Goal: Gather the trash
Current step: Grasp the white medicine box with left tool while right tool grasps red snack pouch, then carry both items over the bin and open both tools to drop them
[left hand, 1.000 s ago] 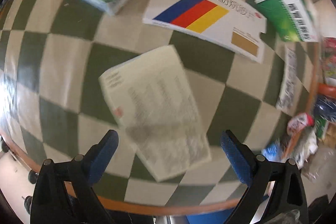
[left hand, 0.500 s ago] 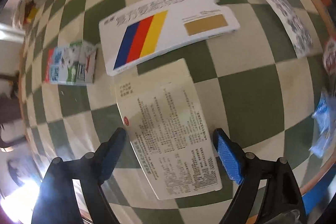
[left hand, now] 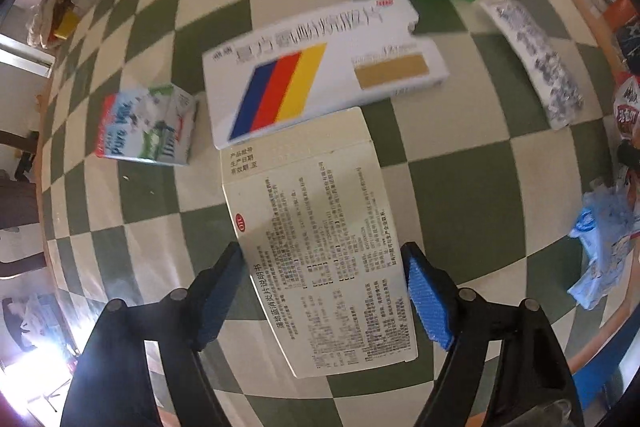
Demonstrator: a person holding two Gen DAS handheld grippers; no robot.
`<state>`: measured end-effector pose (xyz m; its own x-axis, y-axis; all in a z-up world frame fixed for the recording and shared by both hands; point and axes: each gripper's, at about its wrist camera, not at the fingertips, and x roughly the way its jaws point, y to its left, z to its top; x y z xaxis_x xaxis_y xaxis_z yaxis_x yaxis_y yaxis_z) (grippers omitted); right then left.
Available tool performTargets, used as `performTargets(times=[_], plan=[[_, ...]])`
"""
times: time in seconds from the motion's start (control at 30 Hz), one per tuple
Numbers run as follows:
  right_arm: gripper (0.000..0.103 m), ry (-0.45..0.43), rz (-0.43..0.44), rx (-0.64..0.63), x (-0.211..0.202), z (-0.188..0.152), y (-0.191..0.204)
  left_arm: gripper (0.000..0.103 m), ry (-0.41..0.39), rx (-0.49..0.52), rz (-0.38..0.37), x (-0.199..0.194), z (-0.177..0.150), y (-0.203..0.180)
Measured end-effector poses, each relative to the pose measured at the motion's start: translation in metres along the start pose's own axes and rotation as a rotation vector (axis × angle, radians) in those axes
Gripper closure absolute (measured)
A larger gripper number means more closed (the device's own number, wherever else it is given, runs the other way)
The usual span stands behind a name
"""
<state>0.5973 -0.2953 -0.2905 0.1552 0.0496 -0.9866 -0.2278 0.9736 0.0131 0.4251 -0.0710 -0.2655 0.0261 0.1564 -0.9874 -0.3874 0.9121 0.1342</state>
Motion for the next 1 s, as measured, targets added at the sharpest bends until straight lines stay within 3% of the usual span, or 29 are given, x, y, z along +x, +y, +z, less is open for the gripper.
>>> performTargets(times=[0.3, 0.6, 0.73, 0.87, 1.0], plan=[[0.062, -0.098, 0.054, 0.061, -0.042, -0.007, -0.011, 0.026, -0.14, -0.012, 0.012, -0.062, 0.007, -0.001], [0.062, -0.226, 0.127, 0.064, -0.116, -0.023, 0.003, 0.026, -0.256, -0.026, -0.021, -0.111, -0.017, 0.044], [0.062, -0.243, 0.194, 0.055, -0.147, -0.058, 0.015, 0.026, -0.287, -0.031, -0.039, -0.125, -0.036, 0.063], [0.062, -0.238, 0.253, 0.042, -0.163, -0.102, 0.04, 0.026, -0.312, -0.039, -0.062, -0.138, -0.076, 0.085], [0.062, -0.225, 0.298, 0.025, -0.175, -0.166, 0.069, 0.026, -0.335, -0.039, -0.07, -0.145, -0.126, 0.112]])
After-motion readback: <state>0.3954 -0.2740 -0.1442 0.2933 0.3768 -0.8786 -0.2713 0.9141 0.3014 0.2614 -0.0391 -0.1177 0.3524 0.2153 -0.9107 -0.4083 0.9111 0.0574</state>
